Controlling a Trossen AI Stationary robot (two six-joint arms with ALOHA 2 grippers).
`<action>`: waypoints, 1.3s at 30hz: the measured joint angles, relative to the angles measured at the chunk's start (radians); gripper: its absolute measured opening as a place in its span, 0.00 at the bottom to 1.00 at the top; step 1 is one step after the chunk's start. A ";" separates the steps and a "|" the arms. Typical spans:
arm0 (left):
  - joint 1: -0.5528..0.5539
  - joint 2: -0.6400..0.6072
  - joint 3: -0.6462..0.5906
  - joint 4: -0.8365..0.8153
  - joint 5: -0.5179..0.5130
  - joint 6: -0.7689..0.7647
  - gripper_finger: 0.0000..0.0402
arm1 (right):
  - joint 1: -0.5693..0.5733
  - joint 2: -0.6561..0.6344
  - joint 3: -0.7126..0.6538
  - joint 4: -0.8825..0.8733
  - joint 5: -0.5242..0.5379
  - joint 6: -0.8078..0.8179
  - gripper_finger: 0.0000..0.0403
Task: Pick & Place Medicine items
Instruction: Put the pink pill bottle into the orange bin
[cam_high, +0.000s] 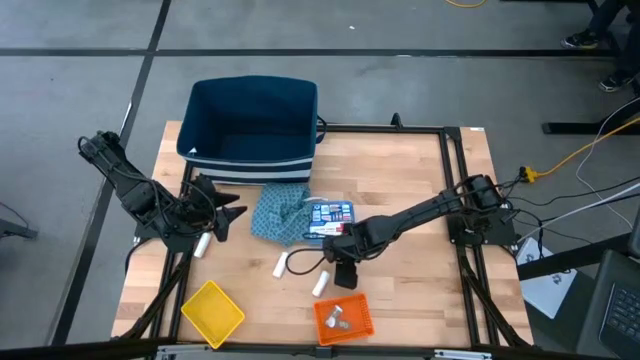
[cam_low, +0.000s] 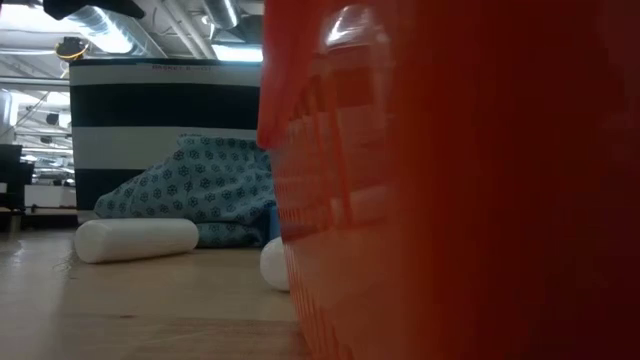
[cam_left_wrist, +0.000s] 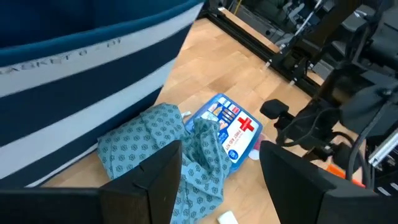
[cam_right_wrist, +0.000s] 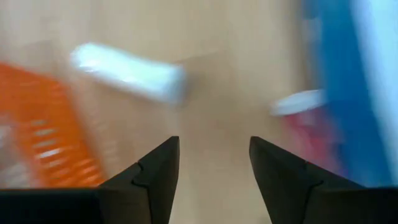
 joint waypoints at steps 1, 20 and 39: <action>0.000 0.000 0.000 0.000 -0.006 0.000 0.53 | 0.000 0.000 0.000 -0.009 0.029 -0.010 0.49; 0.000 0.000 0.000 0.000 -0.026 0.000 0.53 | -0.049 0.010 0.000 -0.054 0.146 -0.152 0.49; 0.000 0.000 0.000 0.000 -0.025 0.000 0.53 | -0.048 0.094 0.003 -0.021 0.048 -0.107 0.45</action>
